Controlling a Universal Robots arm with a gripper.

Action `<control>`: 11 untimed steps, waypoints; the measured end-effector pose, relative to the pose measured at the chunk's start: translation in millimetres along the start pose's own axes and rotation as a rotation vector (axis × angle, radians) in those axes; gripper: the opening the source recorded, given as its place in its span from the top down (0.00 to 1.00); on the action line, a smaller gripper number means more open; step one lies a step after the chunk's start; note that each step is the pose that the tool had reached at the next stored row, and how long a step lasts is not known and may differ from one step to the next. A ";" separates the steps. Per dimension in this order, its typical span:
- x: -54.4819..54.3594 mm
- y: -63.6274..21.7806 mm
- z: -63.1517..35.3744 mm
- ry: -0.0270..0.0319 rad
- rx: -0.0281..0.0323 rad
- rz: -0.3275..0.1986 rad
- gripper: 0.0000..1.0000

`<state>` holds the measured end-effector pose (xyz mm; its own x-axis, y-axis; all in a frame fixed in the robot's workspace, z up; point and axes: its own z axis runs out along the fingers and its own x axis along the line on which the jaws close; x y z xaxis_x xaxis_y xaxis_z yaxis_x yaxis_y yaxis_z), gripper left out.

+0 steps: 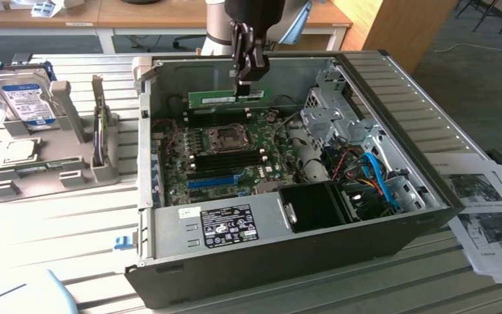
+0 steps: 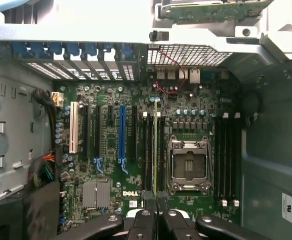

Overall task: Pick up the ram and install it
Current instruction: 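Pick up the ram and move it above insertion slot, then insert the ram into the slot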

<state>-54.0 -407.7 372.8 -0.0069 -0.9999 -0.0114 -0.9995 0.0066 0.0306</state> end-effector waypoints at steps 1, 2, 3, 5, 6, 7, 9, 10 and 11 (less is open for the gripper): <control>0.0 -0.1 1.7 -0.0001 0.0002 0.000 0.89; 0.0 -0.1 3.3 -0.0002 0.0004 0.000 0.89; 0.0 -0.1 4.7 -0.0001 0.0005 0.000 0.89; 0.1 -0.3 7.3 -0.0002 0.0007 0.000 0.89; 0.1 -0.3 8.1 -0.0001 0.0007 0.000 0.89; 0.1 -0.3 8.1 0.0001 0.0007 0.000 0.89; 0.1 -0.2 8.2 -0.0001 0.0007 0.000 0.89; 0.1 -0.3 8.2 0.0000 0.0008 0.000 0.89; 0.1 -0.3 8.2 -0.0001 0.0007 0.000 0.89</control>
<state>-54.0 -407.7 364.5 -0.0069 -0.9999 -0.0115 -0.9995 0.0065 0.0299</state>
